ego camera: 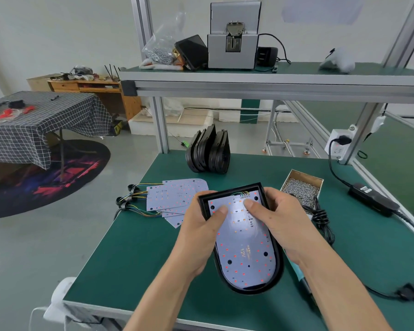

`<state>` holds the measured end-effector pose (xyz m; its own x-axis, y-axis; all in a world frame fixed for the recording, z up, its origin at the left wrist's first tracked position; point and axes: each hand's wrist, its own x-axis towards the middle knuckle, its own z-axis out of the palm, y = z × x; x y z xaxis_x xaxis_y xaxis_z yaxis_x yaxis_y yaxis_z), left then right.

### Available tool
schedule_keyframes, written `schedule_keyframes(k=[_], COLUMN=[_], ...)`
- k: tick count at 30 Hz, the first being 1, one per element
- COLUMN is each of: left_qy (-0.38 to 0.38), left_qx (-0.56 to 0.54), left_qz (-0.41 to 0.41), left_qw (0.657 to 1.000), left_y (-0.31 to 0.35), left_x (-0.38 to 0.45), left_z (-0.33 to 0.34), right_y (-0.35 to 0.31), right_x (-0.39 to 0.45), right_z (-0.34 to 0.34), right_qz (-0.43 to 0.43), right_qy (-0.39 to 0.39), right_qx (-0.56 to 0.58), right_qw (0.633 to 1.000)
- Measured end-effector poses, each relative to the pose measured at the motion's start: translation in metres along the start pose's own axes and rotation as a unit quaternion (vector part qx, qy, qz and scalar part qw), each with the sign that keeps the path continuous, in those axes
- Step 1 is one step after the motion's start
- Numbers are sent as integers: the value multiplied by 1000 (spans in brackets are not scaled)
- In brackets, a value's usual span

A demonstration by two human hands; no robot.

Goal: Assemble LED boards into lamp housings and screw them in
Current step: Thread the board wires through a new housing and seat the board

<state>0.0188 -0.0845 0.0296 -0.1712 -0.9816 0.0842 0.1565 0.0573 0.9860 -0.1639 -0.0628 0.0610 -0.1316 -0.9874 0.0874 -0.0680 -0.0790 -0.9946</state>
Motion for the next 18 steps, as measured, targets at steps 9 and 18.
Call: schedule_keyframes(k=[9,18], left_qy=[-23,1], left_qx=[2,7], left_qz=[-42,-47], left_qw=[999,999], left_y=[5,17], left_x=[14,16], left_z=[1,5], right_y=[1,-6], right_x=[4,11], right_z=[1,4], right_qz=[34,33], right_qy=[42,33], right_qx=[11,-6], right_qw=[998,999])
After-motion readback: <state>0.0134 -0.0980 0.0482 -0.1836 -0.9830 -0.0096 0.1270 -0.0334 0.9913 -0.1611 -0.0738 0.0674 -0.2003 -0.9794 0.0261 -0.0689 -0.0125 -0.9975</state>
